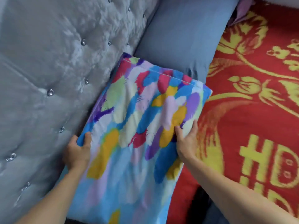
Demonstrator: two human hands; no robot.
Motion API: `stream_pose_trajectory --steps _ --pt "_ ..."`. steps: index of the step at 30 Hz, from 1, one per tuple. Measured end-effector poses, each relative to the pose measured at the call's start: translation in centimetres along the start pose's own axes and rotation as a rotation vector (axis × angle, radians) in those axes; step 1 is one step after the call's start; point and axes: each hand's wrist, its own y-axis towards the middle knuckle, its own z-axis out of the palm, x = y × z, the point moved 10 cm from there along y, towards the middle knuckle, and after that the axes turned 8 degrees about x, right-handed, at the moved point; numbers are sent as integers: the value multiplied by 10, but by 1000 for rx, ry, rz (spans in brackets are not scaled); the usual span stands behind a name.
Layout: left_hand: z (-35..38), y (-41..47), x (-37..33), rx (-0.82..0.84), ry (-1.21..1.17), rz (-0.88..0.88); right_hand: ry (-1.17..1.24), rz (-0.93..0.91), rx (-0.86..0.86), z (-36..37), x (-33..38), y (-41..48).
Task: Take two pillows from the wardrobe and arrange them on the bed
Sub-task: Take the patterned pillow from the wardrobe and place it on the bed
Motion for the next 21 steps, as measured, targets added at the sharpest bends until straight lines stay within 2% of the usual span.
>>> stream_pose_trajectory --steps 3,5,8,10,13,15,18,21 --pt "29 14 14 33 -8 -6 -152 54 72 30 -25 34" --pt "63 21 16 112 -14 -8 -212 117 79 29 -54 53" --pt "116 22 25 308 159 -42 -261 181 101 23 -82 77" --pt "133 17 33 373 248 -27 -348 151 105 23 -78 83" --pt "137 9 34 319 272 87 -538 -48 4 25 -49 78" --pt "141 0 37 256 319 155 -753 -363 -43 45 -11 66" --pt "158 -10 56 236 373 147 -958 -743 98 104 20 60" --pt "172 -7 77 250 424 111 -1189 -827 306 152 -9 70"
